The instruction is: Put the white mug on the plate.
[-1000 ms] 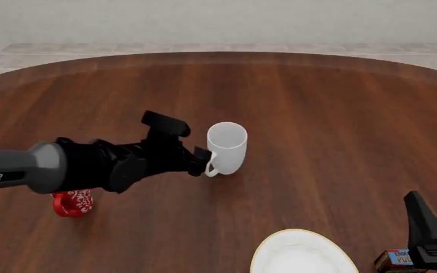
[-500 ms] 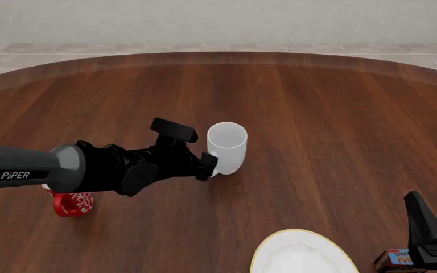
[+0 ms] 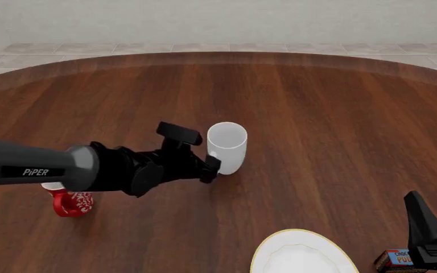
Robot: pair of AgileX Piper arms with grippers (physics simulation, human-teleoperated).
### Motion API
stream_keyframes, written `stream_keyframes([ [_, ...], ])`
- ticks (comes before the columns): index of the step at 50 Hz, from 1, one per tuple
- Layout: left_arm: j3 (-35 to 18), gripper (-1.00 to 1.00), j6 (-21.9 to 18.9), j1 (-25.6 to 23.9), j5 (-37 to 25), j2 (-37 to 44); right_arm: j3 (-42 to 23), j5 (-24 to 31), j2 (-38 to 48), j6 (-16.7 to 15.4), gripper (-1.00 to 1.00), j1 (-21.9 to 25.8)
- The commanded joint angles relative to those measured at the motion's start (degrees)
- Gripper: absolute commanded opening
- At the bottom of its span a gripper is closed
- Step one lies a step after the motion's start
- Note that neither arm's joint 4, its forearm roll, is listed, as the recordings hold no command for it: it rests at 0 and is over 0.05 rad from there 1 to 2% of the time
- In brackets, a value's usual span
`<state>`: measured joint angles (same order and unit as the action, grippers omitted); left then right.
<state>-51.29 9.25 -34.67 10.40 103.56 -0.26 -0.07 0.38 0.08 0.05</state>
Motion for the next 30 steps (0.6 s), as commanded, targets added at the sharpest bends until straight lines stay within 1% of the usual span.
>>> stream_keyframes([
  [1,-0.75,1.0,1.14,-0.31,-0.02,1.87,0.04,-0.1,0.06,-0.09,1.0,-0.06],
  [8,-1.01,1.0,1.0,-0.47,0.12,2.68,0.04,-0.09,0.06,-0.09,1.0,-0.06],
  [11,-1.0,1.0,2.14,-0.97,0.05,2.99,0.04,-0.09,0.07,-0.09,1.0,-0.08],
  [30,-2.01,1.0,2.66,-0.49,0.16,5.18,0.04,-0.09,0.06,-0.1,1.0,-0.07],
])
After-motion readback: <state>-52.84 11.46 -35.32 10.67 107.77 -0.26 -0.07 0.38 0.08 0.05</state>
